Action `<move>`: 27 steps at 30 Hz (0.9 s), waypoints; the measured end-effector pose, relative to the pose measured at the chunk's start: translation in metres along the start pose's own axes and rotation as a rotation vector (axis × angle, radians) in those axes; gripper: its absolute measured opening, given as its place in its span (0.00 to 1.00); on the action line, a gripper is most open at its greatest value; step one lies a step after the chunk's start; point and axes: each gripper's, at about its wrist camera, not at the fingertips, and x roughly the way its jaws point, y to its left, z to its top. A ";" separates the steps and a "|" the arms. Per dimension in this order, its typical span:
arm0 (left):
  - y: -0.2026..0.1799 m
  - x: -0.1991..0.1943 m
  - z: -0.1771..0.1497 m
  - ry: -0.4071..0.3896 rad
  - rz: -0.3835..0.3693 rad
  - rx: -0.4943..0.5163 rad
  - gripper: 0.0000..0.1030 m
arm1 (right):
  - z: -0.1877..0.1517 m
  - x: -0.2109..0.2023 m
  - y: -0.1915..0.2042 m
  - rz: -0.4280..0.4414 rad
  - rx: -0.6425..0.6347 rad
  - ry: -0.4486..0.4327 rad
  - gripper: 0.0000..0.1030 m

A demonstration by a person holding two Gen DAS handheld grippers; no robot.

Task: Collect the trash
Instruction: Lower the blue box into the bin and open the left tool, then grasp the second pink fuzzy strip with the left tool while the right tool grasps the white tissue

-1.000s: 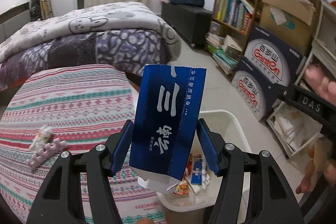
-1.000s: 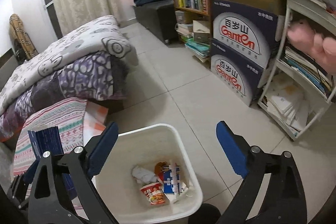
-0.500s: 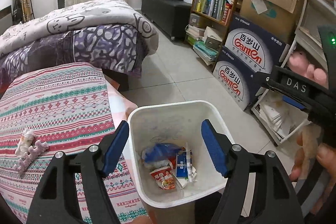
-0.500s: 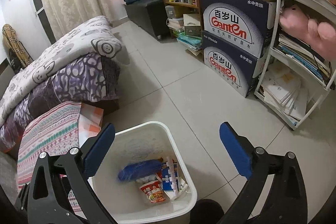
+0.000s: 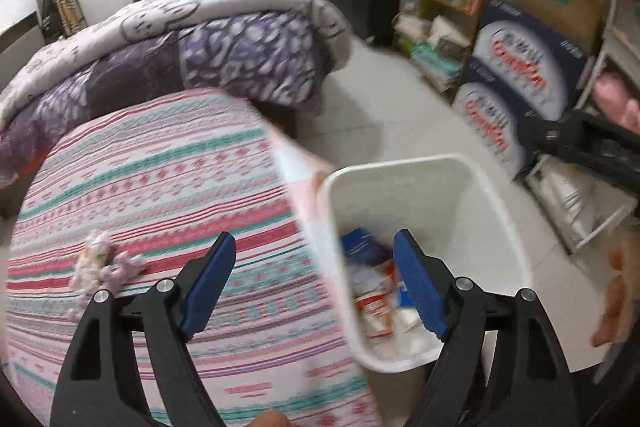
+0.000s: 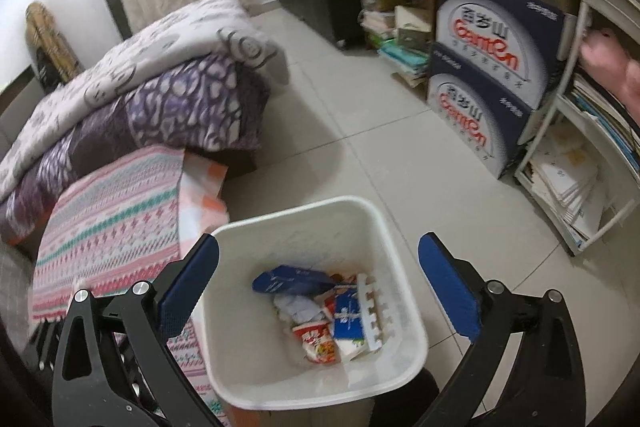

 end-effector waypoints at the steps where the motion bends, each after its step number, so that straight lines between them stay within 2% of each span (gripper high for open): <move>1: 0.006 0.004 -0.001 0.018 0.015 0.002 0.77 | -0.001 0.002 0.007 0.008 -0.013 0.013 0.93; 4: 0.031 0.020 -0.004 0.101 0.069 0.026 0.80 | -0.006 0.007 0.022 0.033 -0.040 0.043 0.93; 6: 0.049 0.035 -0.010 0.179 0.132 0.063 0.80 | -0.008 0.009 0.029 0.044 -0.051 0.061 0.93; 8: 0.067 0.046 -0.015 0.215 0.178 0.079 0.80 | -0.011 0.013 0.037 0.052 -0.061 0.081 0.93; 13: 0.103 0.065 -0.021 0.266 0.207 0.114 0.80 | -0.019 0.020 0.054 0.064 -0.099 0.121 0.93; 22: 0.136 0.097 -0.025 0.317 0.136 0.117 0.82 | -0.025 0.030 0.072 0.067 -0.123 0.158 0.93; 24: 0.147 0.097 -0.027 0.320 0.087 0.081 0.82 | -0.026 0.031 0.076 0.072 -0.122 0.166 0.93; 27: 0.168 0.095 -0.032 0.340 0.067 0.027 0.82 | -0.027 0.032 0.082 0.079 -0.122 0.169 0.93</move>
